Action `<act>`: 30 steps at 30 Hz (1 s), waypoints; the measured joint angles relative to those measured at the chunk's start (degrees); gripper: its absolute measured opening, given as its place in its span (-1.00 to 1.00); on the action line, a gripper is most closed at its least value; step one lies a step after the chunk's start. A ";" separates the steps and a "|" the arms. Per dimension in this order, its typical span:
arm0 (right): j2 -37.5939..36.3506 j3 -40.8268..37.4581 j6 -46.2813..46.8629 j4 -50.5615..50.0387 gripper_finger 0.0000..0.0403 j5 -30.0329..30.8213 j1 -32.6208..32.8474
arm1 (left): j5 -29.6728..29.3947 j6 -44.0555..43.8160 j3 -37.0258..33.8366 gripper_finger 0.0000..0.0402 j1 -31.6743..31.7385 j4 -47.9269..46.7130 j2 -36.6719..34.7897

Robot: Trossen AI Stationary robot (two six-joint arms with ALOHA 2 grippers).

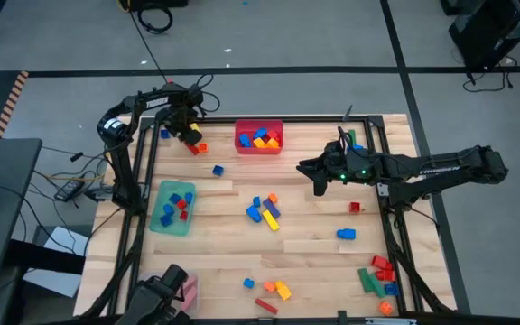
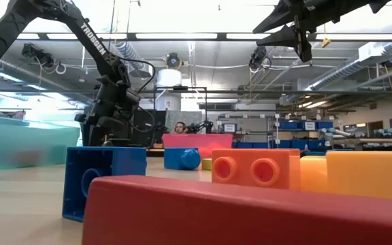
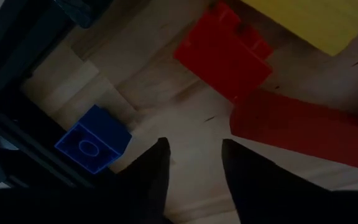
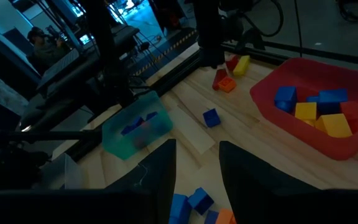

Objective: Sort blocks by size
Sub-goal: Put the red 4 studded building block into the teal bin

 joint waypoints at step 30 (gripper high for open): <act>0.02 0.00 0.00 0.00 -0.32 0.00 -0.70 | 2.06 -19.43 9.49 0.23 -0.05 3.32 0.02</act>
